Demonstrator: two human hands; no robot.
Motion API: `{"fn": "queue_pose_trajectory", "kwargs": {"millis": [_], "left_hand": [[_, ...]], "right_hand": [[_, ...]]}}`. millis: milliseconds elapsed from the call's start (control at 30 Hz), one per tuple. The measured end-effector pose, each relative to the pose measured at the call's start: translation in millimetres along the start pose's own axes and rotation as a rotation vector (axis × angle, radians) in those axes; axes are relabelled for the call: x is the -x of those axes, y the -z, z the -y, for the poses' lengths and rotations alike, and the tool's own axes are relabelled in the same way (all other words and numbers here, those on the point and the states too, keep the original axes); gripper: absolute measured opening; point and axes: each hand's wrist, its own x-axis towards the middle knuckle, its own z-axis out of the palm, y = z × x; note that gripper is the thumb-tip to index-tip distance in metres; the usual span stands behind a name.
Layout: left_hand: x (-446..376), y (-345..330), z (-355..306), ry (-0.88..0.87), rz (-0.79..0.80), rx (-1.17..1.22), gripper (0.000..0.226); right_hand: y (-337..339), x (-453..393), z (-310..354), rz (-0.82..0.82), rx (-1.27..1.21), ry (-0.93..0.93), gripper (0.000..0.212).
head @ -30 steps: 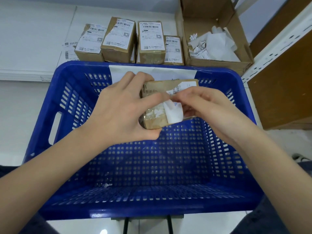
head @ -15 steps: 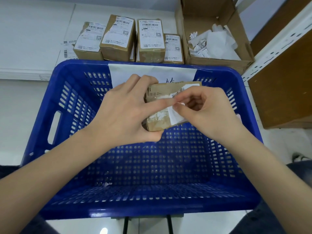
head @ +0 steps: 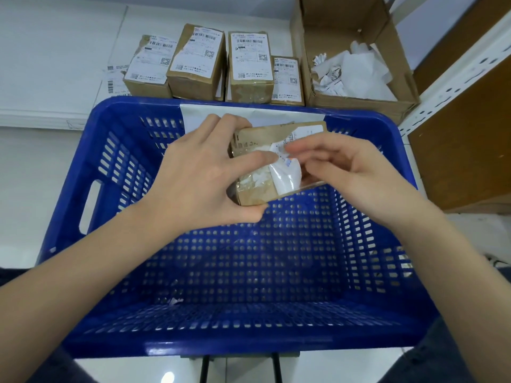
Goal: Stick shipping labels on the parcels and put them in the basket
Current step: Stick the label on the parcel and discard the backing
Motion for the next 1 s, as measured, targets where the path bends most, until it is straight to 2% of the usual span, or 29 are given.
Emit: {"fn": "queue_pose_trajectory", "kwargs": {"millis": [100, 300, 600, 733, 833, 1000], "left_hand": [[-0.7, 2.4, -0.7, 0.000, -0.007, 0.006, 0.056], [0.8, 3.1, -3.4, -0.012, -0.020, 0.006, 0.054], [1.5, 1.8, -4.9, -0.034, -0.011, 0.005, 0.051], [-0.4, 2.9, -1.8, -0.027, -0.046, -0.005, 0.056], [0.1, -0.1, -3.8, -0.042, -0.077, -0.032, 0.057], [2.7, -4.7, -9.5, 0.027, -0.117, 0.009, 0.058]], "right_hand": [[4.7, 3.1, 0.4, 0.095, 0.044, 0.058, 0.045], [5.6, 2.6, -2.5, 0.076, 0.068, 0.155, 0.022], [0.8, 0.3, -8.3, 0.086, 0.119, 0.155, 0.017], [-0.8, -1.3, -6.4, -0.022, 0.139, 0.146, 0.007], [-5.6, -2.3, -5.8, -0.129, 0.126, 0.081, 0.015], [-15.5, -1.0, -3.7, -0.272, -0.004, 0.020, 0.013]]}}
